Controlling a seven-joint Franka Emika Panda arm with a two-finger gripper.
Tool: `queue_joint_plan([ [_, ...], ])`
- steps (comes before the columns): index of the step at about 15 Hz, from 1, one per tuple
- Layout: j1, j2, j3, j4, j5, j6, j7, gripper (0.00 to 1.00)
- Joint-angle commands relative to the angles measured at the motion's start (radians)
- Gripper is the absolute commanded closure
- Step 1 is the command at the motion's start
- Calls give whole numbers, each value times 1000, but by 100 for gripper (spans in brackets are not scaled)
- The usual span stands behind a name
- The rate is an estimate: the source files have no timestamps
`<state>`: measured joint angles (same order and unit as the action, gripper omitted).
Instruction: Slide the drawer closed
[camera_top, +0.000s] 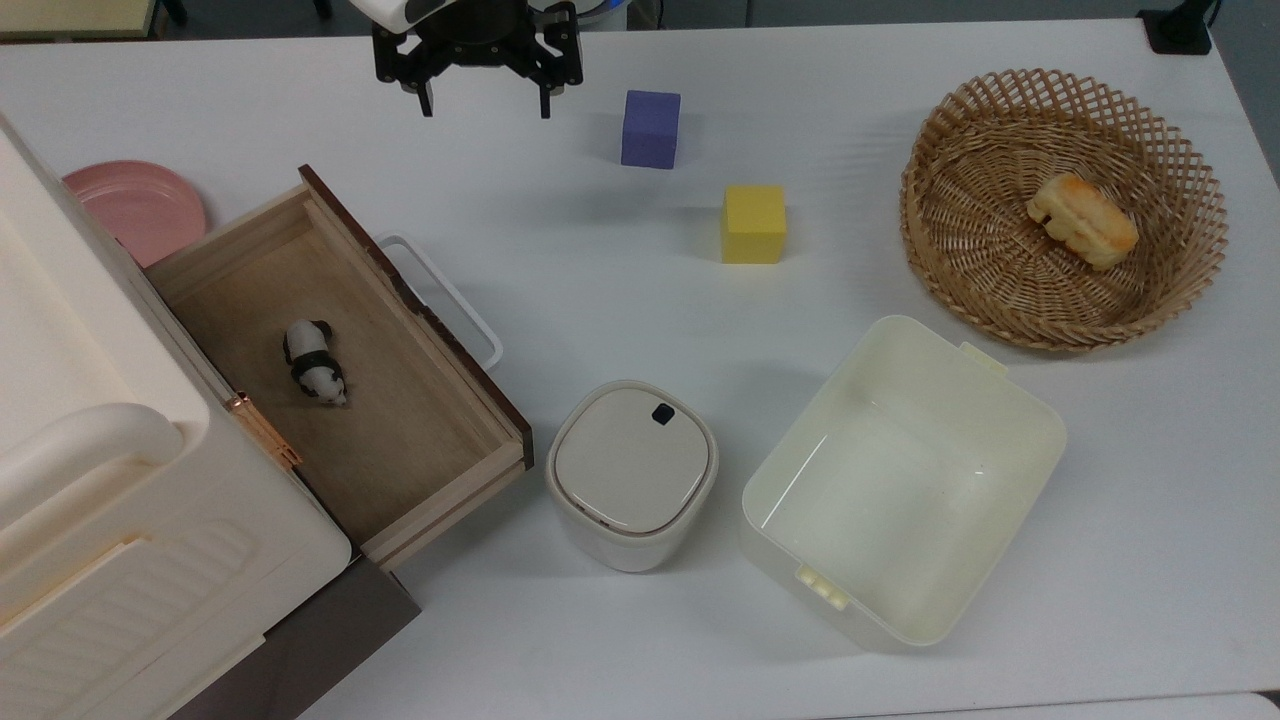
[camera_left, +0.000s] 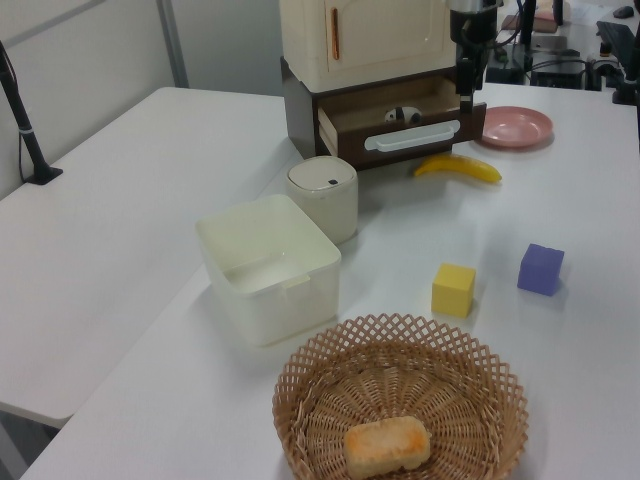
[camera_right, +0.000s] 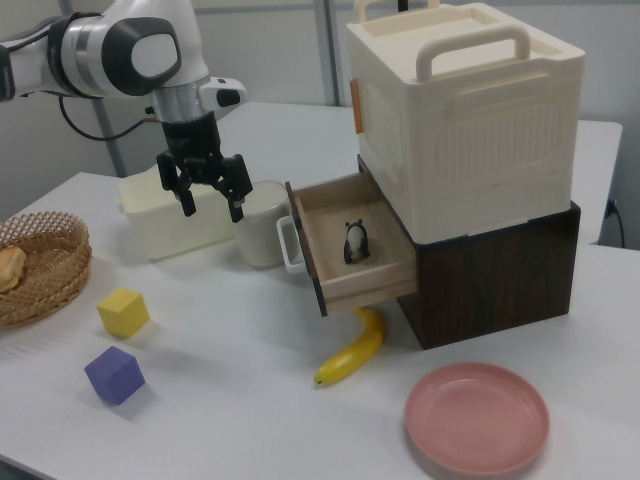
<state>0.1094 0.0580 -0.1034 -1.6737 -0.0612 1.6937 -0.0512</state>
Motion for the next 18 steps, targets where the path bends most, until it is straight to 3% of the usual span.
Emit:
queue_joint_plan([
  [1,1,-12,-2,-1,3,-20,-7,0],
  [14,3,6,-7,0,29,-11,28,0],
  [18,4,23,-5,-1,37,-3,93,7],
])
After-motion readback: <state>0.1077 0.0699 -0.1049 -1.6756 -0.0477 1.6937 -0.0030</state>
